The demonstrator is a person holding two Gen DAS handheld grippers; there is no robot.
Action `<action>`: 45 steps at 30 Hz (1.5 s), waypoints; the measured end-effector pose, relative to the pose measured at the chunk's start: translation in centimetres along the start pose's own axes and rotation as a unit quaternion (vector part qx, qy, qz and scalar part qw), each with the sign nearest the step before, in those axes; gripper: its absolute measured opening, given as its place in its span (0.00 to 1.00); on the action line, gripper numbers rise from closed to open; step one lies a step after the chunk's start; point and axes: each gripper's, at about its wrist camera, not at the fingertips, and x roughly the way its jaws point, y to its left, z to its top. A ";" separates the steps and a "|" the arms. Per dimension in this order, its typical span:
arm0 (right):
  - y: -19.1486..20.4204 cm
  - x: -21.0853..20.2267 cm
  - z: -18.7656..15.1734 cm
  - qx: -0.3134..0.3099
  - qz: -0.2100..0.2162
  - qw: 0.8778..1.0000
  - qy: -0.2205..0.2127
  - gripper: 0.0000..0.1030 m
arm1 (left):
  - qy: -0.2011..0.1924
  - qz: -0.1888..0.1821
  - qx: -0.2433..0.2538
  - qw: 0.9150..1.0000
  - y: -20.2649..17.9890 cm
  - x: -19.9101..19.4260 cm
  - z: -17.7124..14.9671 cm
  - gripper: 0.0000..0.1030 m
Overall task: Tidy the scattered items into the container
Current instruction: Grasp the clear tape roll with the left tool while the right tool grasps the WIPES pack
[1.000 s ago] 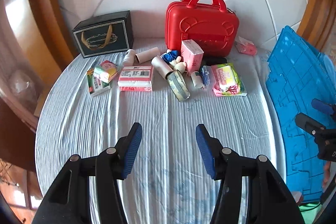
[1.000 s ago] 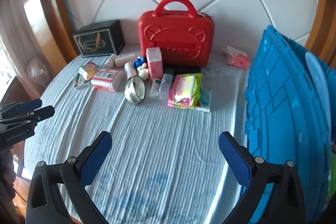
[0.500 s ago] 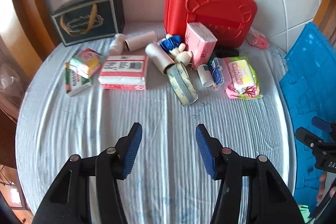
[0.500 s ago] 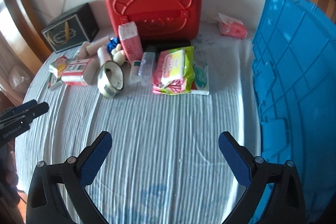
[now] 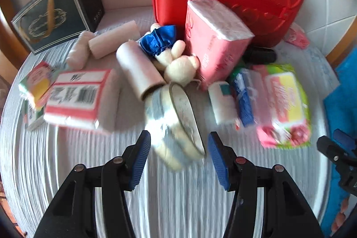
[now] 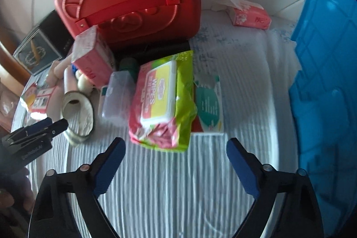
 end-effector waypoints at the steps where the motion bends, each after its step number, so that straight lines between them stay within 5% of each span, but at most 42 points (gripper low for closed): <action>1: 0.0 0.7 0.5 0.000 0.000 1.000 0.002 0.83 | 0.003 0.006 -0.001 1.000 0.1 0.7 0.2 0.51; 6: 0.5 4.4 1.8 0.002 0.000 1.000 0.021 0.83 | 0.010 0.009 -0.015 1.000 2.4 2.5 -0.1 0.51; 8: 0.6 5.7 1.9 0.008 0.002 1.000 0.030 0.82 | 0.011 0.027 -0.015 0.999 3.5 2.8 -0.6 0.42; 11: 1.3 6.7 1.6 -0.004 -0.009 0.999 0.030 0.72 | 0.029 0.037 -0.030 0.998 5.3 3.4 -1.8 0.30; 19: 2.7 4.6 -1.7 -0.028 0.030 0.998 0.042 0.37 | 0.050 0.019 -0.028 0.998 6.0 2.2 -6.1 0.26; 26: 2.5 3.3 -6.6 -0.018 0.063 0.995 0.081 0.35 | 0.039 0.023 -0.008 0.999 5.5 -0.6 -8.3 0.29; 28: 2.4 2.7 -7.3 -0.016 0.055 0.995 0.081 0.39 | 0.027 0.026 -0.009 0.999 5.1 -1.8 -8.3 0.41; 31: 2.2 1.6 -7.3 -0.015 0.038 0.997 0.064 0.62 | 0.006 0.021 -0.010 1.000 4.0 -3.0 -8.4 0.66; 36: 2.1 0.9 -5.7 -0.003 0.033 0.999 0.043 0.89 | 0.026 0.021 0.006 0.999 2.7 -1.6 -8.4 0.66; 40: 2.7 2.5 -5.0 0.010 0.029 0.998 0.055 1.00 | 0.037 0.041 0.019 0.998 1.9 0.3 -8.7 0.66; 45: 4.4 4.9 -3.9 0.016 0.024 0.998 0.062 1.00 | 0.045 0.035 0.024 0.998 1.3 2.6 -7.9 0.69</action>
